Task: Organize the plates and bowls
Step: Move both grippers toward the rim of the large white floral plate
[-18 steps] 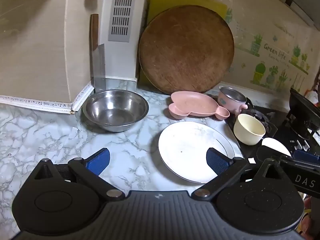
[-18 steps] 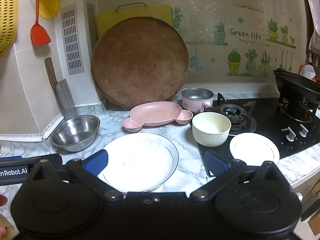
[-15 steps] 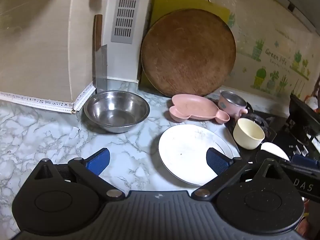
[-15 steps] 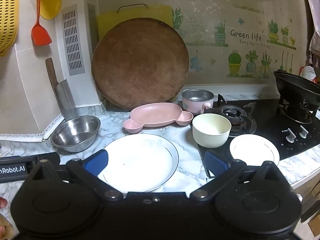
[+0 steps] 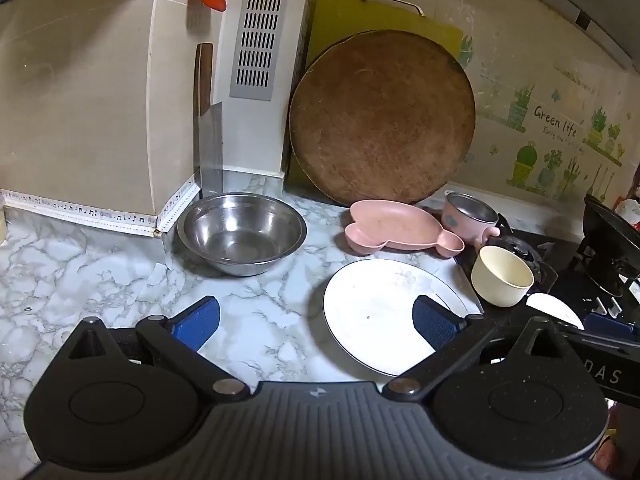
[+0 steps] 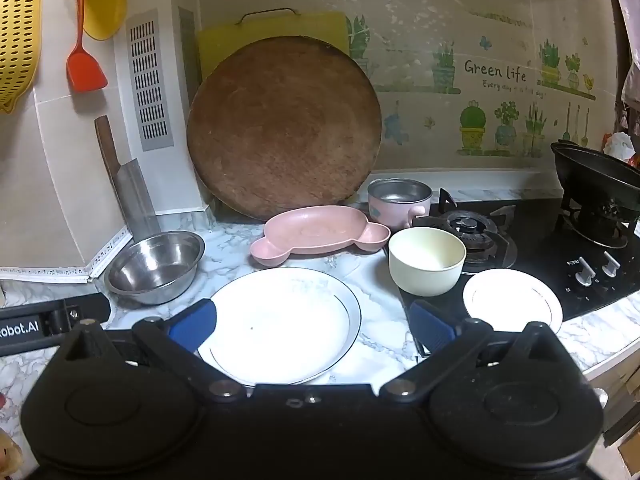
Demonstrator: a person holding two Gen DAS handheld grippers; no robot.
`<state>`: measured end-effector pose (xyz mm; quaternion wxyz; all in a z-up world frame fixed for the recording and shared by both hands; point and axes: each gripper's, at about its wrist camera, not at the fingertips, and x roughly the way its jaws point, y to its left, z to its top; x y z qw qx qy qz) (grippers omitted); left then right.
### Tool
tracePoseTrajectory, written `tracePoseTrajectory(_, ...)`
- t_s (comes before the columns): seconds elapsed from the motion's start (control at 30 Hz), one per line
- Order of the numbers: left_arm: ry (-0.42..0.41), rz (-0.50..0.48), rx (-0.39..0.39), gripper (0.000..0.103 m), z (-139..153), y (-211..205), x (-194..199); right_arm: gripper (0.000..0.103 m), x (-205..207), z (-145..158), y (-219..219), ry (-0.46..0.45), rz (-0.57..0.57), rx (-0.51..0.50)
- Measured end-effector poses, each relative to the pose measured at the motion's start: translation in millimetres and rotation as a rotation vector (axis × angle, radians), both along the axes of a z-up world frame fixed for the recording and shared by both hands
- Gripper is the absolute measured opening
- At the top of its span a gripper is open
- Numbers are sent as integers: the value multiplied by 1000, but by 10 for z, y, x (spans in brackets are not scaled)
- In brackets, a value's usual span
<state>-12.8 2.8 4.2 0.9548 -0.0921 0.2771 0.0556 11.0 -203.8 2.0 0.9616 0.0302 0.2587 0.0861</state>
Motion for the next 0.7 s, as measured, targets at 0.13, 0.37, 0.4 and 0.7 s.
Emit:
tracePoseTrajectory(0.13, 13, 16, -10, 103, -5, 19, 15, 103, -4, 5, 4, -10, 5, 5)
tracePoseTrajectory(0.37, 23, 27, 4, 103, -1, 31, 14, 103, 4, -3, -11, -14, 13, 17)
tracePoseTrajectory(0.4, 24, 20, 3, 103, -1, 31, 15, 103, 4, -2, -5, -15, 15, 17)
tracePoseTrajectory(0.7, -10, 7, 23, 103, 58, 11, -5, 103, 29, 14, 22, -19, 22, 17)
